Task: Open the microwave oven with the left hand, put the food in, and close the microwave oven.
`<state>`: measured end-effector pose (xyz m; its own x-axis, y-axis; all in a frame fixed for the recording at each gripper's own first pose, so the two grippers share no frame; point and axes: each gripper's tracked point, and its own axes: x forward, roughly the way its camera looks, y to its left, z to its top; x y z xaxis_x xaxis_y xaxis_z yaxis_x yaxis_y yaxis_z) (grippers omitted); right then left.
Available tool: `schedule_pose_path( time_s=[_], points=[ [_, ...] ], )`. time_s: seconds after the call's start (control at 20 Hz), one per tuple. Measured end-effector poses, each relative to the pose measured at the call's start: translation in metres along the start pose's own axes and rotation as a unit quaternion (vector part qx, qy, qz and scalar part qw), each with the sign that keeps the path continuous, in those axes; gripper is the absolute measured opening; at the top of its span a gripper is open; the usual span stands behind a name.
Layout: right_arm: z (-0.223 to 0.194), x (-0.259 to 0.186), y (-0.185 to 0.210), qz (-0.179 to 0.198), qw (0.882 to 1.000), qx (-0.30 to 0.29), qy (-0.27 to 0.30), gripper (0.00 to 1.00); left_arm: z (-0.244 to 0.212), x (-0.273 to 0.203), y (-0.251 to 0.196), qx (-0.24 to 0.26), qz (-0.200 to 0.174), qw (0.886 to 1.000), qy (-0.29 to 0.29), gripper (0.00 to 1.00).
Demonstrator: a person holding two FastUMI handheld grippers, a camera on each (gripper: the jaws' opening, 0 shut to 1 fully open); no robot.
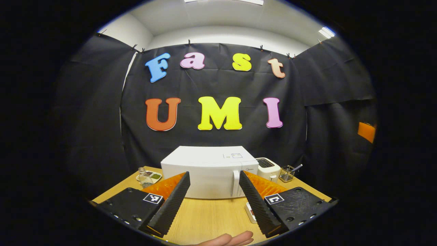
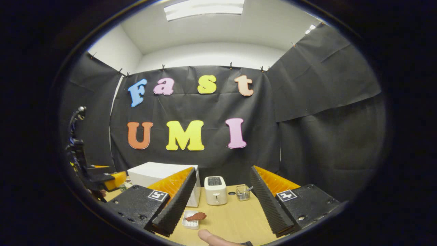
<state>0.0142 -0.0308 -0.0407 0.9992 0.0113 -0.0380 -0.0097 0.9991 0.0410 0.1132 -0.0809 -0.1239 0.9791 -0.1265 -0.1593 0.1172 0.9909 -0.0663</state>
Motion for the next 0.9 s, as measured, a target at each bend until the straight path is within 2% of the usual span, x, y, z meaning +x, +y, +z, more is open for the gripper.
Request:
schedule_pose_path(
  time_s=[0.25, 0.3, 0.35, 0.45, 0.75, 0.8, 0.85, 0.9],
  points=[
    [-0.014, 0.003, -0.020, -0.013, 1.000, 0.003, -0.005, 1.00, -0.059, 0.076, -0.021, -0.021, -0.026, 0.999, 0.026, 0.93],
    [-0.017, 0.005, -0.023, -0.014, 1.000, 0.003, -0.004, 0.93, -0.066, 0.090, -0.023, -0.026, -0.029, 0.999, 0.023, 0.93],
    [-0.020, 0.005, -0.025, -0.013, 1.000, 0.003, -0.001, 1.00, -0.074, 0.104, -0.024, -0.033, -0.031, 0.999, 0.023, 0.93],
    [-0.029, 0.009, -0.030, -0.012, 1.000, 0.005, 0.005, 1.00, -0.094, 0.128, -0.031, -0.041, -0.042, 0.998, 0.028, 0.93],
    [-0.050, 0.015, -0.044, -0.004, 1.000, 0.008, 0.018, 1.00, -0.145, 0.192, -0.048, -0.055, -0.040, 0.996, 0.053, 0.93],
    [-0.054, 0.015, -0.042, 0.006, 1.000, 0.012, 0.022, 0.94, -0.153, 0.199, -0.058, -0.061, -0.050, 0.995, 0.059, 0.93],
    [-0.060, 0.015, -0.042, 0.014, 0.999, 0.016, 0.028, 1.00, -0.158, 0.206, -0.062, -0.065, -0.053, 0.995, 0.063, 0.93],
    [-0.064, 0.017, -0.044, 0.015, 0.999, 0.018, 0.030, 1.00, -0.160, 0.210, -0.065, -0.063, -0.054, 0.995, 0.063, 0.93]
  ],
)
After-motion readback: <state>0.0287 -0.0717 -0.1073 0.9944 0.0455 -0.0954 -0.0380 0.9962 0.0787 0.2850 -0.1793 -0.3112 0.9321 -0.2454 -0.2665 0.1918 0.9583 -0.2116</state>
